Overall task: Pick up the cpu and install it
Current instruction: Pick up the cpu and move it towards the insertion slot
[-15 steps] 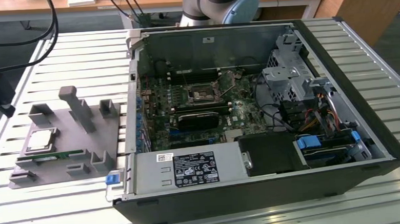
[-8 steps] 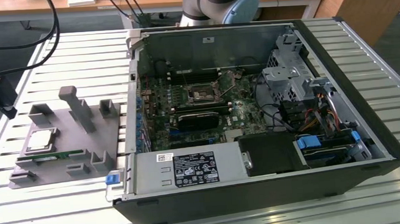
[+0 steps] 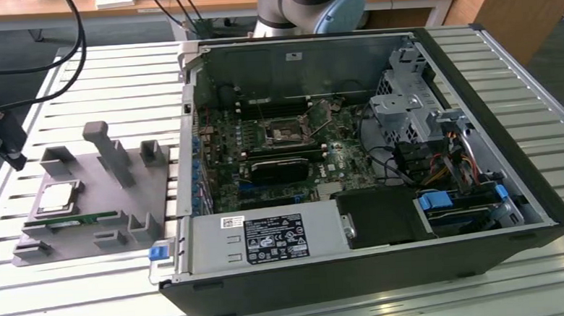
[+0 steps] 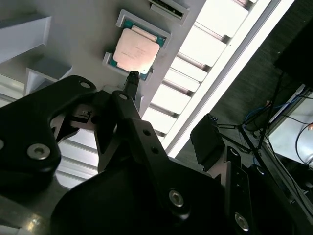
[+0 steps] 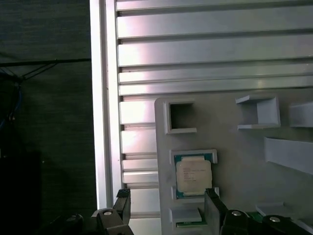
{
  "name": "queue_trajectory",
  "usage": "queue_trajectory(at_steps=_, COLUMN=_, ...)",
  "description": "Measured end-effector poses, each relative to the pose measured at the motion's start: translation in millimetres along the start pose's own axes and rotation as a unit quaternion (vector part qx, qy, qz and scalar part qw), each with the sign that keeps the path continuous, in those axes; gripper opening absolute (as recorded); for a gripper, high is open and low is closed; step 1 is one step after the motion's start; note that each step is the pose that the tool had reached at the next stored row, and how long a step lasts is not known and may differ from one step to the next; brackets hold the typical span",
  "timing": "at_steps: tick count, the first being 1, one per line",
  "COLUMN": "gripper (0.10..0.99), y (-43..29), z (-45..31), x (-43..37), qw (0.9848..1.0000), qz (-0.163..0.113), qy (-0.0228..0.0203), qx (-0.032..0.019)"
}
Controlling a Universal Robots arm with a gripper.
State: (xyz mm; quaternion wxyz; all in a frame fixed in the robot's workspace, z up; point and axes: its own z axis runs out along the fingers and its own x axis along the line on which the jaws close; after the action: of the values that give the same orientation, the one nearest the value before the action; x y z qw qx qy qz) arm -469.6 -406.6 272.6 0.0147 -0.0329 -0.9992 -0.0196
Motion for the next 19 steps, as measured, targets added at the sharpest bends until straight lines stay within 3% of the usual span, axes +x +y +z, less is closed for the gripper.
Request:
queue_trajectory(at_steps=3, gripper=0.706, y=0.2, z=4.1, x=-5.6, qw=1.0, qz=0.0, qy=0.0018, qx=0.0)
queue_trajectory(at_steps=11, gripper=0.706, y=-0.2, z=18.0, x=-7.0, qw=1.0, qz=0.0, qy=0.002, qx=-0.0007)
queue_trajectory(at_steps=19, gripper=0.706, y=0.3, z=32.0, x=-23.6, qw=1.0, qz=0.0, qy=0.0019, qx=-0.0008)
